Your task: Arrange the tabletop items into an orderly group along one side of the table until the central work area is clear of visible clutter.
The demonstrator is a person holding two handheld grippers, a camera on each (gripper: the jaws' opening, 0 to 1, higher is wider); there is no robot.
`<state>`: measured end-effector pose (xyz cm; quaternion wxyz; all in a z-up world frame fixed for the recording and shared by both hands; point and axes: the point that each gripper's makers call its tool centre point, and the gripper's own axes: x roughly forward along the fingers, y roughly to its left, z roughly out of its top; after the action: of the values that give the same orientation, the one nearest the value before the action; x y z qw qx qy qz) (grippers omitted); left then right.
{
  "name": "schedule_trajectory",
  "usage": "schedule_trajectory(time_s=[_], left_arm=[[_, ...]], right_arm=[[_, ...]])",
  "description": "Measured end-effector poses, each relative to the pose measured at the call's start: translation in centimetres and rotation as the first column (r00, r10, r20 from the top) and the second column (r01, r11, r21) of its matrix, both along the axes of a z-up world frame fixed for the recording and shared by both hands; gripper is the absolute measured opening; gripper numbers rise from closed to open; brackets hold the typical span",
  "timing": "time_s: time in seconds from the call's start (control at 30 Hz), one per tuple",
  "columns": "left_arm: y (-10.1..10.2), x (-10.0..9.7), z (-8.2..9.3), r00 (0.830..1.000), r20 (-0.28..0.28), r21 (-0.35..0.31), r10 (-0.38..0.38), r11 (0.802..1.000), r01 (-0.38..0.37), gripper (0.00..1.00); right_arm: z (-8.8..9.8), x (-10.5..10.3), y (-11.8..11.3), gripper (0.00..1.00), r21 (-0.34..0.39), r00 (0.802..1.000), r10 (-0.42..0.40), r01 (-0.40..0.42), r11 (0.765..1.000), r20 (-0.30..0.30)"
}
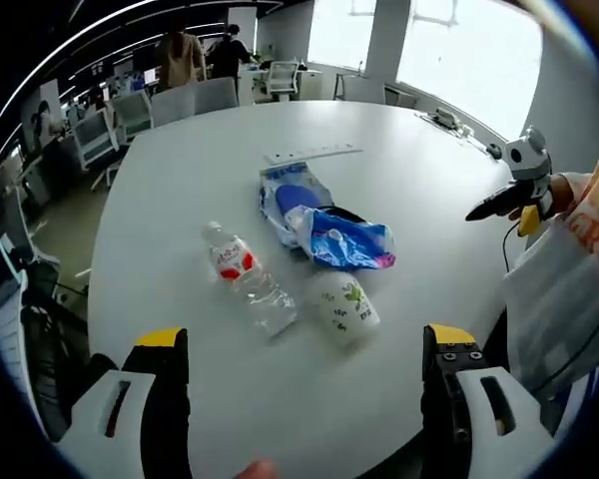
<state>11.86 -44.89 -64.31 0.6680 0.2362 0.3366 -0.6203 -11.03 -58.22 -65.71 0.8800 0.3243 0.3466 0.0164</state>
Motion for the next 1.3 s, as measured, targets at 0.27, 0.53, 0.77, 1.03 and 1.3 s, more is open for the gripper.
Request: schedule_trajectory(time_s=[0.27,0.53,0.77,1.03,1.3], left_arm=[[0.2,0.5,-0.2,1.000,0.000,0.000,0.011,1.000,-0.011,1.00],[0.1,0.7,-0.1,1.000,-0.007,-0.009,0.018,1.000,-0.018,1.00],[0.0,0.8,-0.1,1.000,-0.015,-0.007,0.011,1.000,-0.011,1.00],[-0.1,0.9,-0.2,1.000,-0.017,0.002,0.009,1.000,-0.009,1.00],[0.2,1.3,-0.3,1.000,-0.018,0.005,0.020,1.000,-0.020,1.00]], right_arm=[[-0.1,-0.1,-0.1,0.93,0.004,1.000,-0.005,0.005,1.000,-0.003],[-0.1,0.0,-0.4,0.92,0.003,1.000,-0.015,0.015,1.000,0.005],[-0.6,-0.1,-0.5,0.90,0.023,1.000,-0.024,0.024,0.999,-0.001],[-0.2,0.3,-0.9,0.89,0.034,0.999,-0.033,0.032,0.999,0.017],[-0.5,-0.3,-1.3,0.88,0.058,0.998,-0.057,0.056,0.997,0.009]])
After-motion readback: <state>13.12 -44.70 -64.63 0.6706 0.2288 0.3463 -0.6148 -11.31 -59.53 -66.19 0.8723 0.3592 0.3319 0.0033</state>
